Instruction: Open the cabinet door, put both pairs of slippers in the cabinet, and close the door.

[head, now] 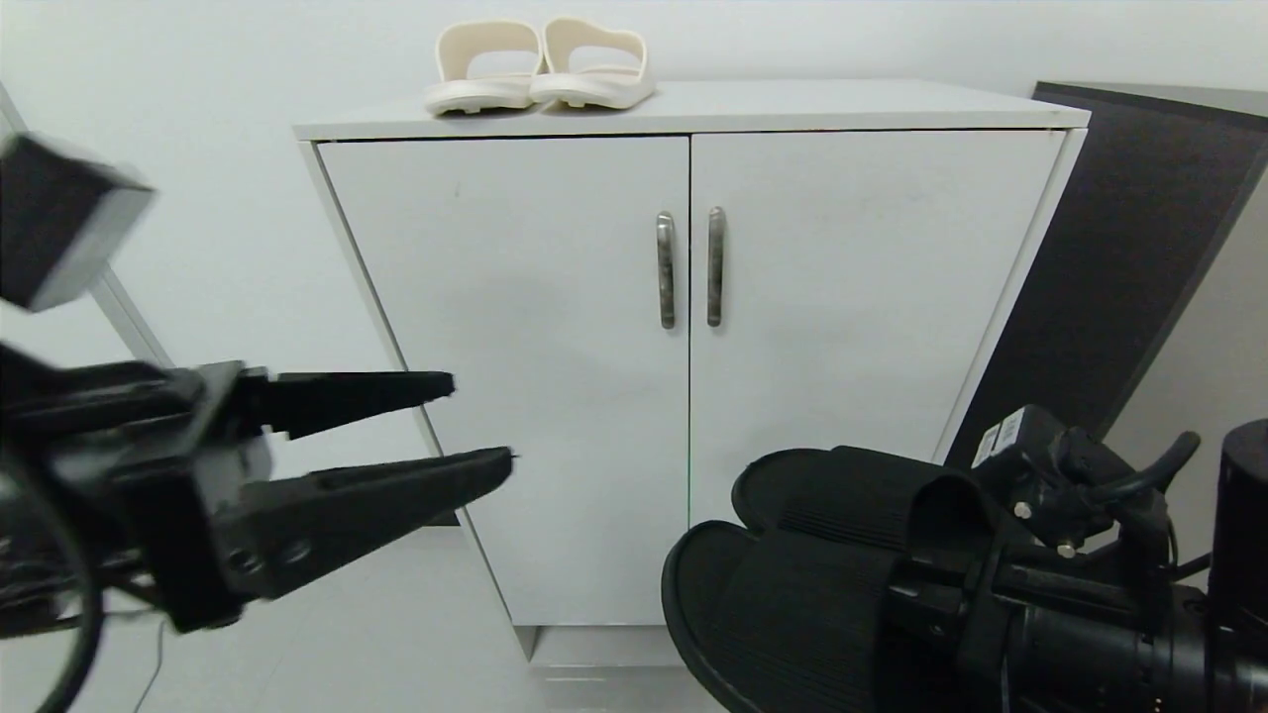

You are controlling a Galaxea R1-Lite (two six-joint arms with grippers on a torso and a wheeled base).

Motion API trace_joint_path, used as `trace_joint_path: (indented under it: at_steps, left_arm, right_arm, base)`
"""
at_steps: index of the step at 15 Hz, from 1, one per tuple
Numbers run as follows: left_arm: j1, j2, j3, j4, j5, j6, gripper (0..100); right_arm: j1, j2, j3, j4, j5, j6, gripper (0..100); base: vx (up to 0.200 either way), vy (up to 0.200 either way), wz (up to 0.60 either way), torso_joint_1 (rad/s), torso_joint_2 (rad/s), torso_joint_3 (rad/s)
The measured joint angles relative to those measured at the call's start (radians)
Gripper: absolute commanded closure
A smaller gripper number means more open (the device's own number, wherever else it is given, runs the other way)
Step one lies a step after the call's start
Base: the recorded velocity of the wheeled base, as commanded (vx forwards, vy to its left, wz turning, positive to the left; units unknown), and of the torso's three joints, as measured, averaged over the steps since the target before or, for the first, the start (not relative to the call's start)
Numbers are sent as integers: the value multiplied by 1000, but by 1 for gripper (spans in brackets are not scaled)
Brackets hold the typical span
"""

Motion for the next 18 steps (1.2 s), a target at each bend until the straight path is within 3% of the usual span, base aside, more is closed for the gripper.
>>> trace_joint_path:
  at_steps: [4, 7, 13, 18]
  left_arm:
    - [-126, 200, -173, -86, 15, -92, 0]
    - [-172, 332, -315, -97, 23, -139, 0]
    - [-183, 540, -527, -99, 40, -211, 0]
    - [-176, 642, -641, -99, 159, -214, 0]
  right_arm:
    - [1, 2, 4, 0, 0, 3, 100]
    - [0, 2, 10, 0, 0, 7, 100]
    - [-1, 3, 11, -16, 0, 7, 100]
    - [0, 3, 11, -16, 0, 5, 100]
  base:
    - [0, 0, 0, 0, 0, 0]
    - [0, 0, 0, 0, 0, 0]
    - [0, 0, 0, 0, 0, 0]
    - [0, 0, 0, 0, 0, 0]
